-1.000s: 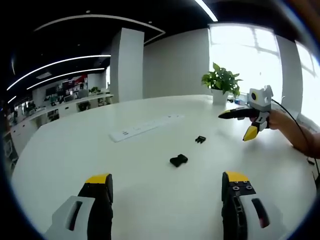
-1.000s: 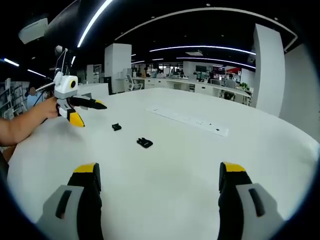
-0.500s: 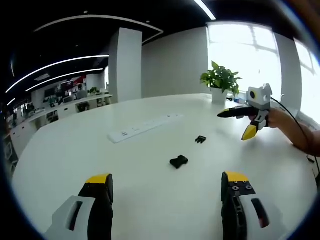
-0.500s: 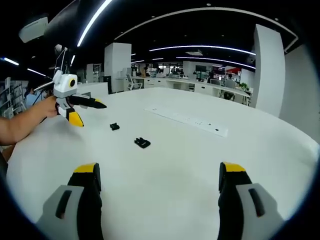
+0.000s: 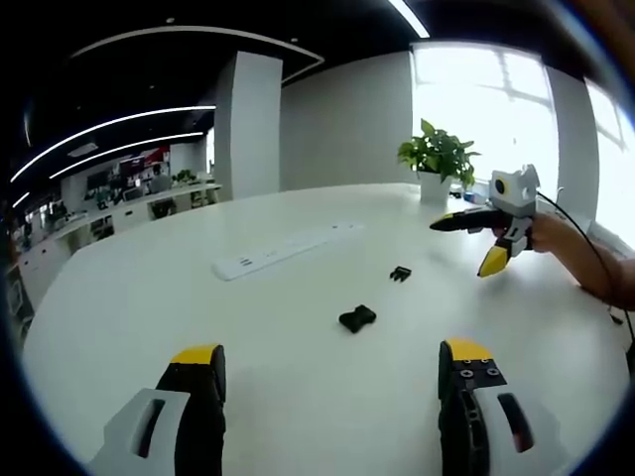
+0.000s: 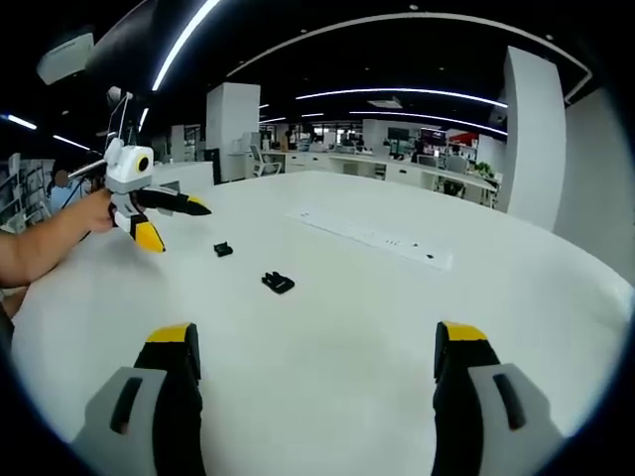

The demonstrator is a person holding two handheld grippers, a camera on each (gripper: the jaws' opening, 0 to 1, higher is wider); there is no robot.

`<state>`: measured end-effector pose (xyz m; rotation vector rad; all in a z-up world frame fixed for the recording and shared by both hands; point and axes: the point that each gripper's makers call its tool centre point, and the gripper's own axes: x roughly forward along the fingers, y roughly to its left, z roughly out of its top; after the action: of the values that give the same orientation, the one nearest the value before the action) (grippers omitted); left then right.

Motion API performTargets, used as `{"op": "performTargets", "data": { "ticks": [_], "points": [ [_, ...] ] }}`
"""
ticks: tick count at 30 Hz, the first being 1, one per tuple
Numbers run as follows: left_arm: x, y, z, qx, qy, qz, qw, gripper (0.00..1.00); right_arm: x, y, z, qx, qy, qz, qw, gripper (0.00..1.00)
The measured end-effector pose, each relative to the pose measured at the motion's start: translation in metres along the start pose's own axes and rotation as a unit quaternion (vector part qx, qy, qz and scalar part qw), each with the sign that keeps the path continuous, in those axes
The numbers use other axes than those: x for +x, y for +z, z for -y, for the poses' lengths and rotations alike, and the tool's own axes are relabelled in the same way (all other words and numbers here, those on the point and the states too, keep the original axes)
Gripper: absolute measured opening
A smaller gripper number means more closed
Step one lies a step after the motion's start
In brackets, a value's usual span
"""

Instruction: Snap the two parts of the plastic buckle together until the buckle closes and remains connected.

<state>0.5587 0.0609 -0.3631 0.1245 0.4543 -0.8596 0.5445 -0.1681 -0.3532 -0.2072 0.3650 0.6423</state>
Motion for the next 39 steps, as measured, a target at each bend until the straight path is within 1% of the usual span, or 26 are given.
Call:
{"op": "performTargets", "data": {
  "ticks": [4,8,10,15,21,27,30,35,39],
  "points": [
    [0.002,0.001,-0.006,-0.003,0.004,-0.002,1.0000,0.91,0.003,0.001,0.000,-0.003,0.001,-0.001,1.0000,0.99],
    [0.005,0.003,-0.004,-0.002,0.001,0.001,1.0000,0.90,0.004,0.001,0.002,-0.003,0.002,0.000,1.0000,0.99],
    [0.009,0.002,-0.003,0.001,-0.003,-0.004,1.0000,0.88,0.004,0.000,0.005,-0.001,0.001,0.000,1.0000,0.99],
    [0.016,-0.002,0.002,0.010,-0.015,-0.013,0.9998,0.90,0.006,0.001,0.013,0.003,-0.004,-0.001,1.0000,0.99],
    [0.016,-0.003,0.000,0.011,-0.014,-0.013,0.9998,0.90,0.010,0.003,0.012,0.002,-0.001,0.000,1.0000,0.99],
    [0.015,-0.001,-0.009,0.006,-0.007,-0.010,0.9999,0.90,0.015,0.001,0.013,-0.002,-0.001,-0.005,1.0000,0.99],
    [0.015,0.000,-0.009,0.004,-0.010,-0.007,0.9999,0.90,0.016,0.002,0.013,-0.002,0.000,-0.003,1.0000,0.99],
    [0.017,-0.002,-0.010,0.004,-0.011,-0.012,0.9999,0.90,0.020,0.004,0.015,-0.003,0.000,-0.003,1.0000,0.99],
    [0.020,0.004,-0.014,0.006,-0.013,-0.002,0.9999,0.89,0.023,0.007,0.016,-0.002,0.003,0.003,1.0000,0.99]
  ]
}}
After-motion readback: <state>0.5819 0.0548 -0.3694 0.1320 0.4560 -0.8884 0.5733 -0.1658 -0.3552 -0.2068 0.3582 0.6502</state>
